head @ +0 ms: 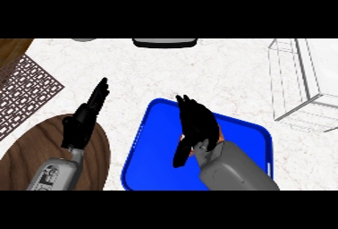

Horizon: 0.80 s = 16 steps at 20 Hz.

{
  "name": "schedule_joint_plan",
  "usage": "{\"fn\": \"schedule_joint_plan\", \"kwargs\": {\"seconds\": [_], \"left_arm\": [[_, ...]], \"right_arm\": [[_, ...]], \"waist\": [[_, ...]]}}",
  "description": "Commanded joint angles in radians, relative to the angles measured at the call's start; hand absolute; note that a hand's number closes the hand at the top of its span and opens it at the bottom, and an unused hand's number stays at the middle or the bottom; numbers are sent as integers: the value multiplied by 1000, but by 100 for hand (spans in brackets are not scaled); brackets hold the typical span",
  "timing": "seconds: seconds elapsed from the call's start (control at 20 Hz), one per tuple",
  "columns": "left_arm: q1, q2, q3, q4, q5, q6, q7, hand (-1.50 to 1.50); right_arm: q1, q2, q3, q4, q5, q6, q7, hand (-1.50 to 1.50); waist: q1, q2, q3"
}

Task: Pick the can from the tray and place it in the tiered shelf

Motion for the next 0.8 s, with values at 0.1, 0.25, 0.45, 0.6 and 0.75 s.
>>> {"fn": "schedule_joint_plan", "kwargs": {"seconds": [0.1, 0.25, 0.45, 0.6, 0.75], "left_arm": [[-18, -39, 6, -6, -23, 1, 36, 0], [10, -22, 30, -10, -17, -40, -5, 0], [29, -29, 60, 10, -29, -46, -37, 0], [11, -49, 45, 41, -59, -50, -37, 0], [36, -71, 25, 23, -60, -42, -55, 0]], "right_arm": [[1, 53, -27, 88, 44, 32, 31, -150], [26, 54, -8, 105, 60, -4, 14, -150], [86, 55, -36, 63, 93, 64, -27, -150], [50, 50, -78, 75, 83, 95, -30, -150], [50, 33, -26, 197, 72, 89, -129, 150]], "waist": [[3, 1, 0], [4, 1, 0], [1, 1, 0], [0, 1, 0], [6, 3, 0]]}}
